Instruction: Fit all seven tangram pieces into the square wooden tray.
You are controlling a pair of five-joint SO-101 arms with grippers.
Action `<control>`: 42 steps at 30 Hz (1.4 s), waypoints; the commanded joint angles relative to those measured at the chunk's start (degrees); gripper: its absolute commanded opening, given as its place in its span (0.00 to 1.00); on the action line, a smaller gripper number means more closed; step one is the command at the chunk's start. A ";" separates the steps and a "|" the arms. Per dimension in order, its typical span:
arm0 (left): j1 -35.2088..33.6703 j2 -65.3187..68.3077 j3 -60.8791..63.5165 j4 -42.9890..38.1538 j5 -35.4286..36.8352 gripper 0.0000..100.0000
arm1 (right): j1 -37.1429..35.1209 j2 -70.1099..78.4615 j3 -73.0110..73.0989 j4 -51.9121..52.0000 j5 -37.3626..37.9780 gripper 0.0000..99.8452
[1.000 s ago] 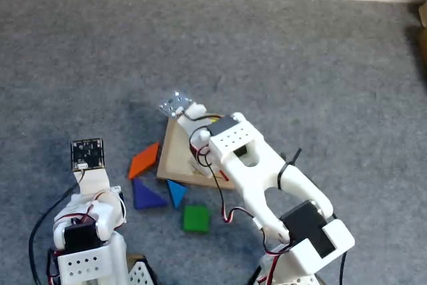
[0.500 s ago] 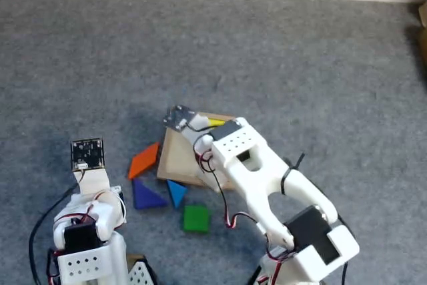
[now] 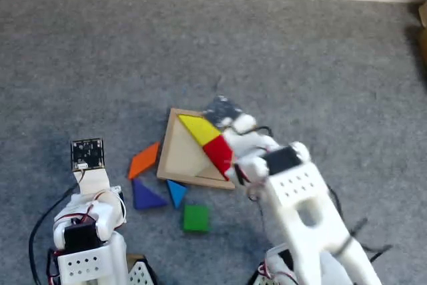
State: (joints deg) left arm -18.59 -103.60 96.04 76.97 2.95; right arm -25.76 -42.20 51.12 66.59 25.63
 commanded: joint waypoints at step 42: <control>6.55 -0.40 -17.63 0.79 -19.34 0.01 | 30.81 -62.29 50.24 -4.26 -15.47 0.01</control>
State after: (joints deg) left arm -14.55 -103.69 86.29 77.14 -1.63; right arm 4.40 -104.09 95.96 64.04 10.59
